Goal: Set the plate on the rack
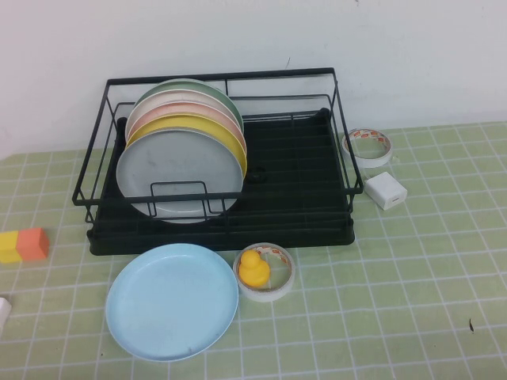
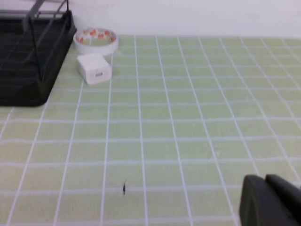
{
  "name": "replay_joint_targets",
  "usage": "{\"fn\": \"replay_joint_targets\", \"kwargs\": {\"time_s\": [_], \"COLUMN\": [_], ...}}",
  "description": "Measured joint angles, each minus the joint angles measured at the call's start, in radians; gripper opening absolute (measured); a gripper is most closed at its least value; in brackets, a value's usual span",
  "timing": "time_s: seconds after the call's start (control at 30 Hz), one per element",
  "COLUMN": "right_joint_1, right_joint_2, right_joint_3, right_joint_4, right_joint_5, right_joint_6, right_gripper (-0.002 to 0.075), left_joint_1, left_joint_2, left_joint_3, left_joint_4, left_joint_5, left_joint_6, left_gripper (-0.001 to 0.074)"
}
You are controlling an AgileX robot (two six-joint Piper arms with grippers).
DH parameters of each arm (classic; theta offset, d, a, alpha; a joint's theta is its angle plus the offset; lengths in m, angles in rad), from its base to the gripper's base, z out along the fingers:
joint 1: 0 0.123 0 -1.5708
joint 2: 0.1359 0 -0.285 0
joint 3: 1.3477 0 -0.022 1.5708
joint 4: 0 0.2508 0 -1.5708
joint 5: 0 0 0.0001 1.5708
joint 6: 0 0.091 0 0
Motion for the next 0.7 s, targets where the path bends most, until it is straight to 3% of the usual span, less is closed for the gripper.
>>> {"fn": "replay_joint_targets", "kwargs": {"time_s": [0.13,0.43,0.7], "right_joint_1": [0.0,0.0,0.0], "right_joint_2": [0.0,0.0,0.0], "right_joint_3": [0.01,0.01,0.01], "right_joint_4": [0.0,0.002,0.011], "right_joint_5": [-0.121,-0.613,-0.774], "right_joint_6": [0.0,0.0,0.0], "right_gripper": [-0.0002,-0.0002,-0.0002], "left_joint_1": [0.0,0.0,0.0], "left_joint_2": [0.0,0.0,0.0], "left_joint_3": [0.004,0.004,0.004], "left_joint_4": [0.002,0.002,0.002], "left_joint_5": [-0.147,-0.586,-0.677], "left_joint_6": [0.0,0.0,0.024], "left_gripper": [-0.0002,-0.0002,-0.0002]}}
